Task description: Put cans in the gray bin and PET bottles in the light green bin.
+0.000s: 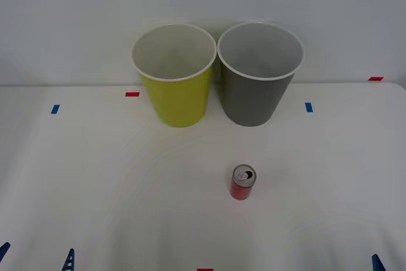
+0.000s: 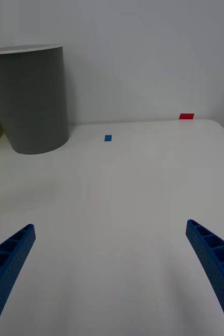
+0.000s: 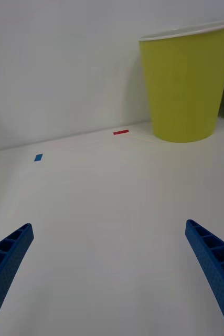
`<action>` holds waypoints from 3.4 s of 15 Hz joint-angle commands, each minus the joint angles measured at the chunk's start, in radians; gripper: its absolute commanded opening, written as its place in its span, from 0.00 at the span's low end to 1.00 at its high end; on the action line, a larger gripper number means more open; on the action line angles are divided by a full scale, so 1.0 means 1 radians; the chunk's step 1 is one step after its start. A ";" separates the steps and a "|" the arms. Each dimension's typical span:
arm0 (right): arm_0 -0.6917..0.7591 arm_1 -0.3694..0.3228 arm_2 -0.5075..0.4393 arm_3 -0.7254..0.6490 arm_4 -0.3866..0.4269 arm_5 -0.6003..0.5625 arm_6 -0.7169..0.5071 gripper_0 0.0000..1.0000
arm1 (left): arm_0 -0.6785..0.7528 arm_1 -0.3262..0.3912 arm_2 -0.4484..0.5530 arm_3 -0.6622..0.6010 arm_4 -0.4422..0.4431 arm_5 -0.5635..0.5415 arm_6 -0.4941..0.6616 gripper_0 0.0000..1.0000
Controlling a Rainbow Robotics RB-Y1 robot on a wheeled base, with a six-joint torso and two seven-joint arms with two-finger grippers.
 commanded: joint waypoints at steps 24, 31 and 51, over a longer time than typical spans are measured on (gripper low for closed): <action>0.000 0.000 0.000 0.000 0.000 0.000 0.000 1.00 | 0.000 0.000 0.000 0.000 0.000 0.000 0.000 1.00; 0.000 0.000 0.000 0.000 0.000 0.000 0.000 1.00 | 0.000 0.000 0.000 0.000 0.000 0.000 0.000 1.00; -0.028 0.023 0.023 0.063 0.017 -0.066 0.040 1.00 | 0.000 0.000 0.000 0.000 0.000 0.000 0.000 1.00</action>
